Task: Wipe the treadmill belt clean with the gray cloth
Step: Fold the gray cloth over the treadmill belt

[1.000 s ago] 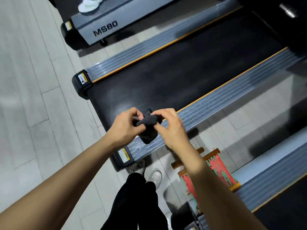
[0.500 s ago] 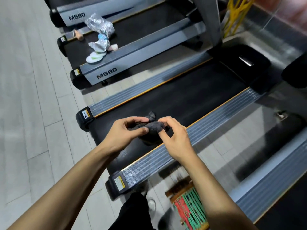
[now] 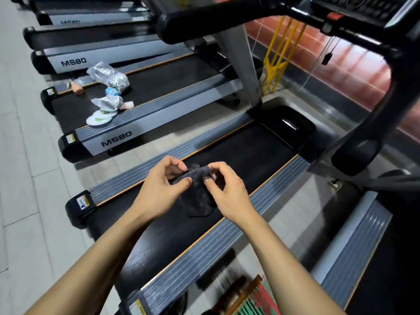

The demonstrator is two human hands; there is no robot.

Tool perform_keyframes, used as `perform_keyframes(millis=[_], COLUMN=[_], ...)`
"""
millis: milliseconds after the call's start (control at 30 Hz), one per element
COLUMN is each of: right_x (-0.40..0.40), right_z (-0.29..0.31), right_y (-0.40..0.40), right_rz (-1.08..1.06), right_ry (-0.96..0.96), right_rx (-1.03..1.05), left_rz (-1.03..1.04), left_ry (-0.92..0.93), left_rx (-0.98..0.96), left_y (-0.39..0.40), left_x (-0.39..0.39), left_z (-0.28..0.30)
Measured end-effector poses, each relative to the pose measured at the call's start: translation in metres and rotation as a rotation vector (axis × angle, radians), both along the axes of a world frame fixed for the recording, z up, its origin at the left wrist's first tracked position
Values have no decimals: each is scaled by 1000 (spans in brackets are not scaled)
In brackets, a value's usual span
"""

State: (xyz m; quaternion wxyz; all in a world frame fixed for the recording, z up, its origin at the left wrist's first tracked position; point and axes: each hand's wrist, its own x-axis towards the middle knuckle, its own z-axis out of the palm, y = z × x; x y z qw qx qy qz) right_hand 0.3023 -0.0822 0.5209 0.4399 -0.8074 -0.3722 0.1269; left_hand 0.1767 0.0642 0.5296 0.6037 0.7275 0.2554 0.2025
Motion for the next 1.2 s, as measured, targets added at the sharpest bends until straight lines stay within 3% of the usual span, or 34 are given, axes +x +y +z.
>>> perform_keyframes(millis=[133, 333, 467, 833, 1200], right_x=[5, -6, -2, 63, 65], right_z=[6, -9, -17, -39, -67], right_y=[12, 30, 53, 99, 128], right_rz=[-131, 175, 187, 461, 491], right_ry=[-130, -72, 10, -72, -286], right_rx=[23, -119, -110, -142, -283], left_rz=[108, 261, 381, 588, 202], left_ry=[34, 8, -2, 70, 288], left_rx=[1, -179, -340, -370, 31], left_y=[14, 37, 46, 62, 89], left_x=[14, 30, 45, 62, 21], left_z=[7, 15, 10, -11, -42])
